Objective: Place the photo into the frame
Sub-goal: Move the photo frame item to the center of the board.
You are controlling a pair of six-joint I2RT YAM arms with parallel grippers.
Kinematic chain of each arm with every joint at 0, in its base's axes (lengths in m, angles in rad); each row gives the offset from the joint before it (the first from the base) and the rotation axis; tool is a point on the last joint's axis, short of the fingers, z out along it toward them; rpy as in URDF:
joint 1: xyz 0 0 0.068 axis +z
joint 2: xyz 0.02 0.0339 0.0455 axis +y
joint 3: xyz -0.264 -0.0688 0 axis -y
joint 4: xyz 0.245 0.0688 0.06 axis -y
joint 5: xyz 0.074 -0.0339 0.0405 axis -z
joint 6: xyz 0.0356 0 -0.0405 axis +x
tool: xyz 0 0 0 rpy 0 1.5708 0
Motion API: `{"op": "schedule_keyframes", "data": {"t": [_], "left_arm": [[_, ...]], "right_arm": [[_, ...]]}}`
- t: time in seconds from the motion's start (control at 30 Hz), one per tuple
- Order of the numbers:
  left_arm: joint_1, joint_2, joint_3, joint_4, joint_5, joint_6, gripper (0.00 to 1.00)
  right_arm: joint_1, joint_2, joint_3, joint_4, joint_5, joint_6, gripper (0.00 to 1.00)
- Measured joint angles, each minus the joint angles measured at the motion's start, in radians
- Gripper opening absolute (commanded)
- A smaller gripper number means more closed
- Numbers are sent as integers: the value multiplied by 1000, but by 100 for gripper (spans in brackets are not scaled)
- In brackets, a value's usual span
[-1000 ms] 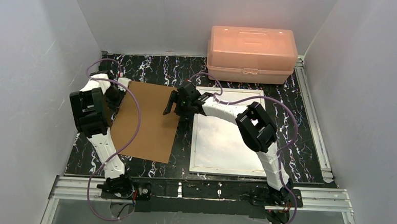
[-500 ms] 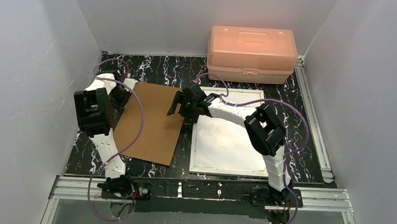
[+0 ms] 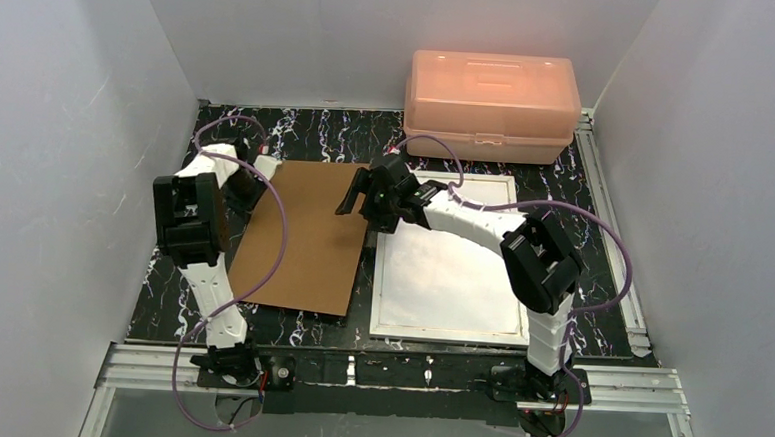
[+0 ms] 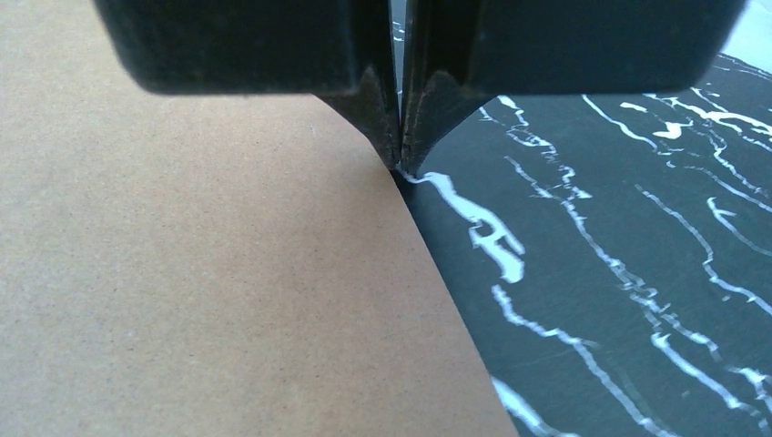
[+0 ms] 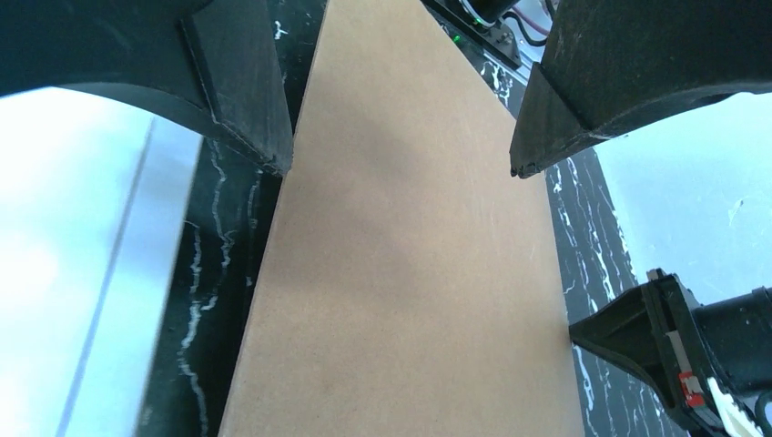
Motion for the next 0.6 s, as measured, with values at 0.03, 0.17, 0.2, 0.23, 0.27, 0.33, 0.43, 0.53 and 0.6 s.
{"op": "schedule_keyframes", "data": {"t": [0.03,0.17,0.2,0.23,0.27,0.33,0.43,0.53,0.6], "left_arm": [[-13,-3,-4,-3,-2,-1,0],[-56,-8,-13,-18,-9,-8,0],[-68,-8,-13,-23,-10,-10,0],[-80,-8,-14,-28,-11,-12,0],[-92,-8,-14,-34,-12,-15,0],[-107,-8,-15,-44,-11,-22,0],[-135,-8,-16,-62,-7,-37,0],[-165,-8,-19,-80,0,-50,0],[-183,-8,-19,-93,7,-56,0]], "right_arm": [[-4,-10,-13,1,7,0,94],[-24,-47,-64,8,27,0,94],[-29,-56,-77,8,34,0,94],[-33,-62,-85,8,39,0,94],[-39,-71,-100,11,47,0,94],[-48,-88,-127,23,57,0,94],[-60,-128,-183,40,62,3,94],[-73,-176,-243,61,64,9,94],[-83,-206,-281,72,65,14,94]]}}
